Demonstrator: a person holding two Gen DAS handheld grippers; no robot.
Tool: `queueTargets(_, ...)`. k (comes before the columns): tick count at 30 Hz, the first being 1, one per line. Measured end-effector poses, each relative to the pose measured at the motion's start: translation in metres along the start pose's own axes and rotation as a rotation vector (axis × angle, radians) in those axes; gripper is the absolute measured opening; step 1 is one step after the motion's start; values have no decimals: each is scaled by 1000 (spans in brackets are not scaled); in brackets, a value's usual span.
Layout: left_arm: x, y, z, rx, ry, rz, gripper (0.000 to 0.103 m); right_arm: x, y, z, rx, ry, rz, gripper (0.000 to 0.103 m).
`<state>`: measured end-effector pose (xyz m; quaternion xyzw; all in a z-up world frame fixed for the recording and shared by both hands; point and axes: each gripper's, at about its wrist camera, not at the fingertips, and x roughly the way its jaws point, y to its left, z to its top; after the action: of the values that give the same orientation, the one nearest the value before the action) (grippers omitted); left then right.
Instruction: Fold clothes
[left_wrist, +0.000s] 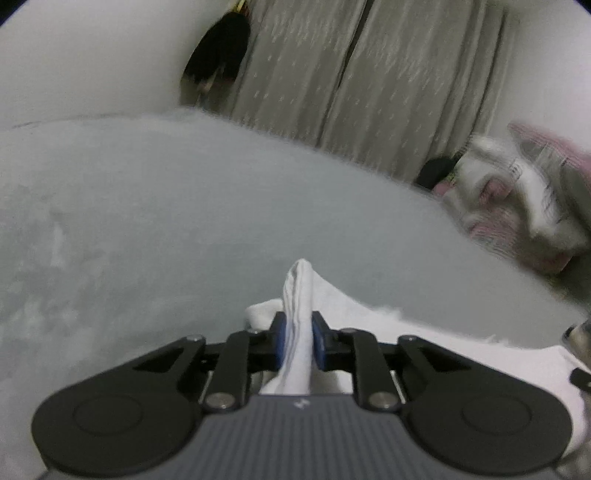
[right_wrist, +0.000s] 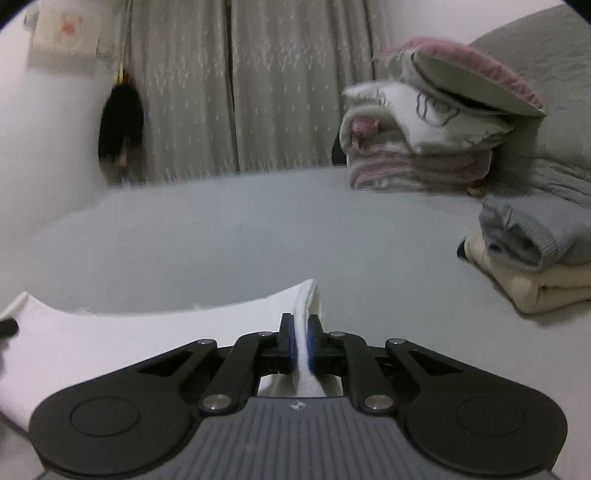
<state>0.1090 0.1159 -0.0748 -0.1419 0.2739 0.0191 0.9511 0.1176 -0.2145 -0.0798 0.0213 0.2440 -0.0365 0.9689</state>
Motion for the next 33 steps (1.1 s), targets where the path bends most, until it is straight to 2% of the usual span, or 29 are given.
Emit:
queueTargets(1, 1, 1, -1, -5, 5, 3, 28, 8, 2, -3, -16, 38, -10, 12)
queueTargets(2, -1, 1, -1, -7, 4, 4, 29, 11, 2, -5, -18, 53, -15, 17)
queueTargets(4, -5, -3, 0, 12, -4, 40, 48, 11, -1, -4, -5, 50, -23, 23)
queueTargets(5, -7, -6, 0, 26, -12, 68, 51, 7, 0, -3, -7, 39, -32, 26)
queueTargets(9, -21, -19, 2, 65, -73, 89, 52, -9, 12, 4, -51, -29, -36, 31)
queueTargets(12, -31, -37, 4, 126, -114, 81, 54, -22, 32, 8, -80, -60, 23, 40)
queueTargets(14, -35, -49, 0, 162, -100, 33, 56, -27, 48, 6, -106, -45, 84, 42)
queueTargets(16, -37, -61, -5, 197, -77, -23, 68, -29, 64, 0, -142, -15, 139, 42)
queueTargets(18, -35, -71, -11, 232, -44, -63, 73, -28, 76, -9, -183, 20, 186, 42)
queueTargets(21, -23, -77, -18, 298, -5, -52, 76, -23, 83, -21, -226, 55, 204, 43)
queueTargets(24, -22, -77, -22, 345, -3, -20, 76, -18, 74, -22, -192, 73, 210, 44)
queueTargets(27, -20, -72, -19, 337, -1, 36, 76, -16, 60, -20, -153, 86, 184, 43)
queueTargets(31, -8, -52, -8, 257, 46, 101, 79, -12, 45, -15, -131, 100, 153, 43)
queueTargets(33, -5, -40, -1, 204, 66, 104, 83, -12, 42, -12, -130, 105, 136, 43)
